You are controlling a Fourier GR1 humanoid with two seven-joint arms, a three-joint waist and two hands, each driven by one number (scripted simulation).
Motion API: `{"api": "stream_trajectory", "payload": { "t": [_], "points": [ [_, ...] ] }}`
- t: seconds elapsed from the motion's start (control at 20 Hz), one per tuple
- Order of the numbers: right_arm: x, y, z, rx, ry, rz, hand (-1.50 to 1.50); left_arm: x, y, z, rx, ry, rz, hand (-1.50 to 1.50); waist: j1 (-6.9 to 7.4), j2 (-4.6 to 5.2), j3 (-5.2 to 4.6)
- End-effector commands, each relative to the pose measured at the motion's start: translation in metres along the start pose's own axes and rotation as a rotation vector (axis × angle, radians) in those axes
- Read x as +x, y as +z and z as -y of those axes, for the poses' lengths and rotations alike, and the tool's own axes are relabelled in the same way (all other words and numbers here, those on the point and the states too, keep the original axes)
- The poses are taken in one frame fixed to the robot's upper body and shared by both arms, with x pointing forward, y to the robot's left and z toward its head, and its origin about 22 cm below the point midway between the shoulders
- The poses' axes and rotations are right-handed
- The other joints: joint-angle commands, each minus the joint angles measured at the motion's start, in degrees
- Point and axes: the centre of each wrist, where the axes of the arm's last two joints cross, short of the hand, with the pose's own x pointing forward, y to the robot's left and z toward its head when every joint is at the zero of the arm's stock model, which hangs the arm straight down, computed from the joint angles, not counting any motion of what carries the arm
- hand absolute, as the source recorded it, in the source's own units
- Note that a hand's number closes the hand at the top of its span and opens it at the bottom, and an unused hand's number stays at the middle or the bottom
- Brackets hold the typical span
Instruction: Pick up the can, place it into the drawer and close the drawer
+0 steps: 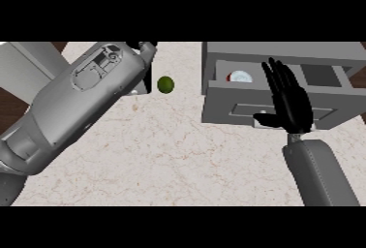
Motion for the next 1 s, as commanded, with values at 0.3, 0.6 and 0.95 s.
{"api": "stream_trajectory", "payload": {
  "t": [0.3, 0.6, 0.95],
  "points": [
    [0.008, -0.044, -0.032, -0.023, 0.031, -0.061, -1.5, -0.014, 0.011, -0.031, -0.004, -0.009, -0.024, -1.5, 0.54, 1.77, 1.28],
    [-0.003, -0.055, -0.038, -0.069, 0.039, -0.1, -1.5, -0.026, 0.027, -0.062, -0.02, -0.021, -0.022, -1.5, 1.52, 1.71, 1.29],
    [0.003, -0.096, -0.02, -0.116, 0.063, -0.102, -1.5, -0.048, 0.05, -0.05, -0.036, 0.0, -0.038, -1.5, 2.4, 2.42, 1.32]
  ]
}}
